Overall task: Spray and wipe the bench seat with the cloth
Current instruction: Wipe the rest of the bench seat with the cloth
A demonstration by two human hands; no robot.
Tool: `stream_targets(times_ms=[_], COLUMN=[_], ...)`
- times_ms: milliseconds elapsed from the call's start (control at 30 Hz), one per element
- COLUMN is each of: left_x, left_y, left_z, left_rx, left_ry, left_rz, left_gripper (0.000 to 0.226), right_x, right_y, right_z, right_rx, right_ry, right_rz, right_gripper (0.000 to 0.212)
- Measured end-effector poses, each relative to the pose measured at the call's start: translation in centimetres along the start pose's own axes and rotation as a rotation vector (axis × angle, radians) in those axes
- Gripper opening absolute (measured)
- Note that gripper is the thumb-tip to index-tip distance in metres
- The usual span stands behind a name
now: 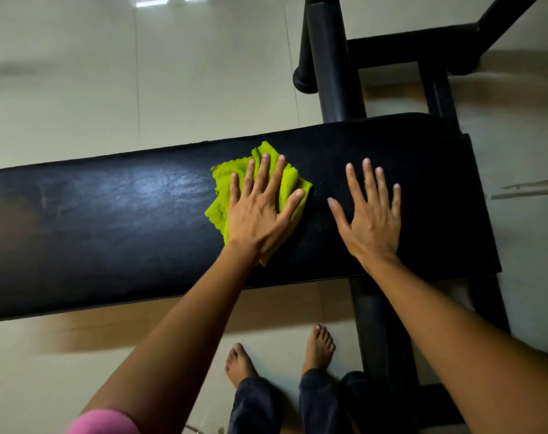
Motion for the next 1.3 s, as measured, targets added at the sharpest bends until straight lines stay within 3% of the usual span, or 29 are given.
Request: stream_targets(times_ms=[67, 133, 233, 300, 400, 567, 667, 800, 1000, 1133, 1300], left_x=[2.8, 4.6, 4.4, 3.7, 3.5, 3.2, 3.1, 3.0, 2.9, 3.4, 3.4], left_y=[0.3, 1.3, 3.3, 3.7, 3.6, 3.6, 3.6, 3.9, 3.5, 3.7, 1.6], left_z=[-3.0, -8.5, -14.7, -15.4, -15.4, -15.8, -16.2, -16.4, -16.1, -15.6, -8.6], left_rx=[0.015, 0.175, 0.341, 0.34, 0.341, 0.33, 0.332, 0.338, 0.325, 0.34, 0.216], left_ry=[0.04, 0.087, 0.055, 0.009, -0.005, -0.004, 0.0, 0.007, -0.018, 0.044, 0.115], left_rz=[0.099, 0.194, 0.169, 0.144, 0.165, 0.174, 0.172, 0.156, 0.13, 0.165, 0.17], left_gripper=[0.07, 0.066, 0.061, 0.061, 0.06, 0.068, 0.069, 0.066, 0.068, 0.069, 0.066], right_x=[0.1, 0.4, 2.8, 4.5, 3.0, -0.6, -1.2, -1.6, -0.6, -0.8, 0.3], right_y=[0.0, 0.0, 0.7, 1.5, 1.7, -0.7, -0.4, 0.7, -4.7, -1.4, -1.0], right_z=[0.1, 0.2, -2.1, -6.4, -13.8, -17.3, -18.1, -16.9, -13.1, -13.7, -7.7], right_rx=[-0.005, -0.021, -0.066, -0.002, 0.105, -0.242, -0.165, 0.051, 0.037, 0.123, 0.077], right_ry=[-0.006, -0.041, -0.137, -0.167, -0.151, -0.134, -0.08, 0.026, 0.016, 0.005, 0.021], right_rz=[-0.02, -0.034, 0.085, 0.194, 0.185, 0.176, 0.165, 0.087, 0.008, 0.047, 0.018], right_gripper=[0.069, 0.071, 0.069, 0.064, 0.06, 0.06, 0.057, 0.061, 0.064, 0.063, 0.065])
Point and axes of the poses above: each hand's wrist, its own y-axis away from the middle knuckle, its own x-axis out of the back of the hand, z = x × y, the point moved 10 cm from there along -y, towards the middle knuckle
